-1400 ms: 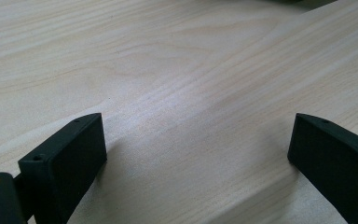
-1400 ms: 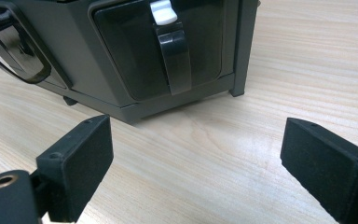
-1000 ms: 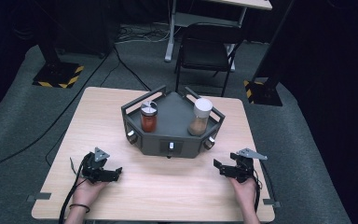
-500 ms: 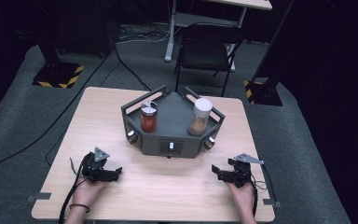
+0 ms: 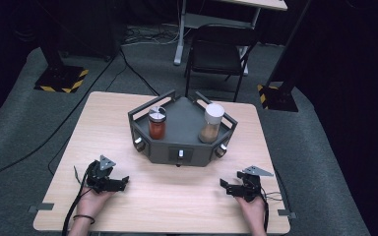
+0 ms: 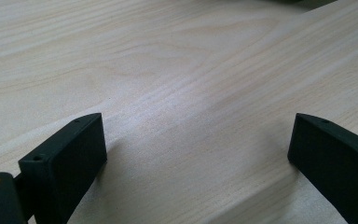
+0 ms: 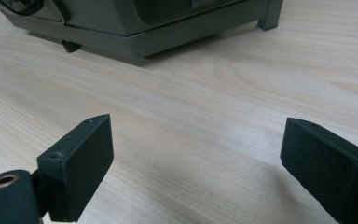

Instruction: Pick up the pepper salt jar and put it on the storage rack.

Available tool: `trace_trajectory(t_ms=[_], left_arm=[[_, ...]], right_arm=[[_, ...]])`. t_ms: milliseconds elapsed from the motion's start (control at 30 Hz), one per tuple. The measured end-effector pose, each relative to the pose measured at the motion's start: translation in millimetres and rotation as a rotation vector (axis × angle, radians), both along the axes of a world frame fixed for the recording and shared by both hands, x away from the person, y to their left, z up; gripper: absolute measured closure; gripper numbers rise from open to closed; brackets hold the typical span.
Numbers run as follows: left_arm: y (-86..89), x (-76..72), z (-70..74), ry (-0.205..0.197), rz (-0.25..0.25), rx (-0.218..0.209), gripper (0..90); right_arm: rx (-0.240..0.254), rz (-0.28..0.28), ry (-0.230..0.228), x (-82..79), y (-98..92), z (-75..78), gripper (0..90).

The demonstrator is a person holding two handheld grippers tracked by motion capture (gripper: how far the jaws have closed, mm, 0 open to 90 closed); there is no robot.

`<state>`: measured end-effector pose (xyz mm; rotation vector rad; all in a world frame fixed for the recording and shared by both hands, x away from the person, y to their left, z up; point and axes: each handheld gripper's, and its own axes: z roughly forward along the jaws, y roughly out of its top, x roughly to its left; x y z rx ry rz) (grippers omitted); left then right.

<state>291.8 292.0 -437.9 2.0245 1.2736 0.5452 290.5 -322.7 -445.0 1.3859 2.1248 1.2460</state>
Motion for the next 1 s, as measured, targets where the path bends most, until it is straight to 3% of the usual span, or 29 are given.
trace_trajectory(t_ms=[433, 800, 1000], left_arm=[[0.0, -0.1, 0.1, 0.0, -0.001, 0.001, 3.5], [-0.1, -0.3, 0.2, 0.0, -0.002, 0.002, 3.5], [-0.2, -0.3, 0.0, 0.0, -0.002, 0.001, 3.4]], right_arm=[[-0.065, 0.04, 0.021, 1.2, 11.7, 2.3, 7.9], [-0.156, 0.055, 0.018, -2.2, 28.5, 7.3, 6.6], [-0.229, 0.06, 0.007, -5.9, 43.0, 9.6, 5.1]])
